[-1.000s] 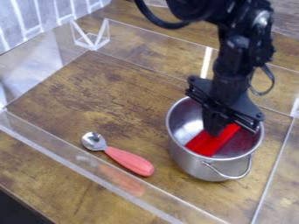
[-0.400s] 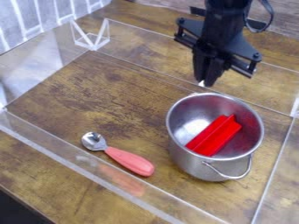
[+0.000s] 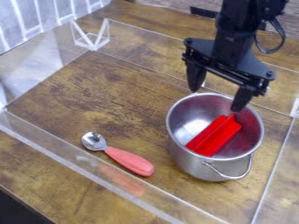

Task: Remove the red object from the silver pot and put it on the table

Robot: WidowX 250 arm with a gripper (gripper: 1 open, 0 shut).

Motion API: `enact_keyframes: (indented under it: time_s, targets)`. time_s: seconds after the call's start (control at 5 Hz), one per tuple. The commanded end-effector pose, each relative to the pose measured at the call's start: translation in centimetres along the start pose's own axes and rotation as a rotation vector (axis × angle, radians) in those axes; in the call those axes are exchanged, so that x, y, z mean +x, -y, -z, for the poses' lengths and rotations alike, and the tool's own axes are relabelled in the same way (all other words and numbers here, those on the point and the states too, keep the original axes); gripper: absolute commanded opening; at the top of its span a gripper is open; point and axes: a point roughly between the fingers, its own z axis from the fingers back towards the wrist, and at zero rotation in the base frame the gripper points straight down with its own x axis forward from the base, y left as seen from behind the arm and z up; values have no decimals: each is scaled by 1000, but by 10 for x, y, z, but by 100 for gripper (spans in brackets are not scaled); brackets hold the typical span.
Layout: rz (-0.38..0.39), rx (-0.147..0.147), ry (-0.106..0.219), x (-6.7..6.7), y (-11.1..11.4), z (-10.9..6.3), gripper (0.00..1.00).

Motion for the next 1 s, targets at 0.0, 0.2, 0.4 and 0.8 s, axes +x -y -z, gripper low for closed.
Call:
enact_keyframes:
  time_s: [0.0,0.2,0.4,0.8]
  targets:
    - [-13,-33,32,-1,9,2,100]
    - [-30,-42,18,-5,12,23,100]
    - [2,-62,10,-7,19,38,100]
    - [51,-77,2,-7,17,48,0]
